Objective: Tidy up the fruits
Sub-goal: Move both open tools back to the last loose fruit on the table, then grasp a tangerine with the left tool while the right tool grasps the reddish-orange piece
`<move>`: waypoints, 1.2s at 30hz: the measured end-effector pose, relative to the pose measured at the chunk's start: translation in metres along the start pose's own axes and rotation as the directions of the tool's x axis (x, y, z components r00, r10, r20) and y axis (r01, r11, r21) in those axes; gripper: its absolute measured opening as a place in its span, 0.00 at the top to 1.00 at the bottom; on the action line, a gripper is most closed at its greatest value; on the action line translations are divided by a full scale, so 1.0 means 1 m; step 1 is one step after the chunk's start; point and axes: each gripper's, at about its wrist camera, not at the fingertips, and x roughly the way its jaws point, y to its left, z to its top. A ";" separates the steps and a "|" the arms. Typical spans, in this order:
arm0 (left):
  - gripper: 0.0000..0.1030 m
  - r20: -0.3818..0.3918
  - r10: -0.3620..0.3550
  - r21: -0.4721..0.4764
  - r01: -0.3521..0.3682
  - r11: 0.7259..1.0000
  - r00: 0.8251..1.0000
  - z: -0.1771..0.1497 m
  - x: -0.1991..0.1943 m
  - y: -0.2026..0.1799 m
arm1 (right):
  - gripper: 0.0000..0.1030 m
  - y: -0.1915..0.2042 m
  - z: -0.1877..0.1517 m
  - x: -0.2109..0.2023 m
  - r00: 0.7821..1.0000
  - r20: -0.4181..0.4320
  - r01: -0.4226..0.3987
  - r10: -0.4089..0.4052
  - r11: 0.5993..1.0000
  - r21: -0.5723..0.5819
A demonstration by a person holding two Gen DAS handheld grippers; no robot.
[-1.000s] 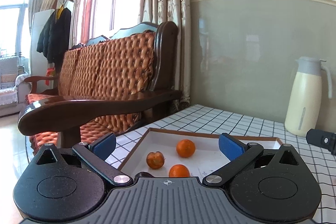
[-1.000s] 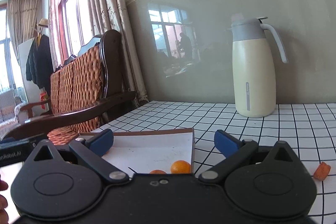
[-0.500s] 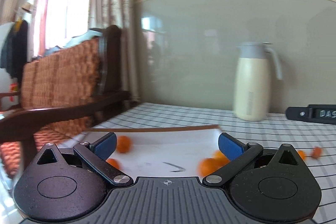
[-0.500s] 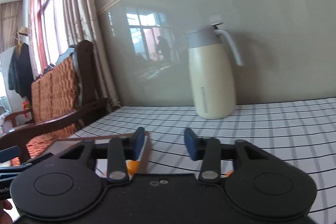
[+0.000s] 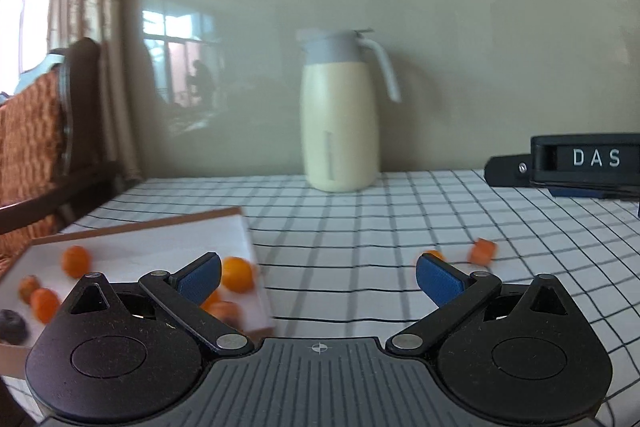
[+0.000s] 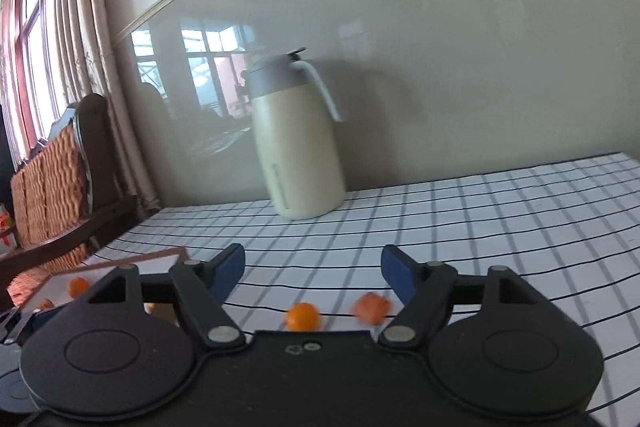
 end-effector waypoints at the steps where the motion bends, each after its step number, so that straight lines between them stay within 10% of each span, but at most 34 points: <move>1: 0.00 -0.006 -0.008 0.006 0.008 1.000 1.000 0.000 0.003 -0.005 | 0.32 -0.004 -0.002 -0.001 1.000 -0.003 0.008 -0.008 1.000 0.001; 21: 0.01 -0.097 -0.071 0.010 0.072 0.997 0.993 -0.008 0.044 -0.068 | 0.20 -0.047 -0.016 0.004 0.994 -0.076 0.080 -0.077 0.996 0.028; 36: 0.16 -0.128 -0.069 -0.032 0.065 0.997 0.989 -0.007 0.058 -0.065 | 0.37 -0.045 -0.016 0.017 0.989 -0.107 0.101 -0.099 0.995 0.013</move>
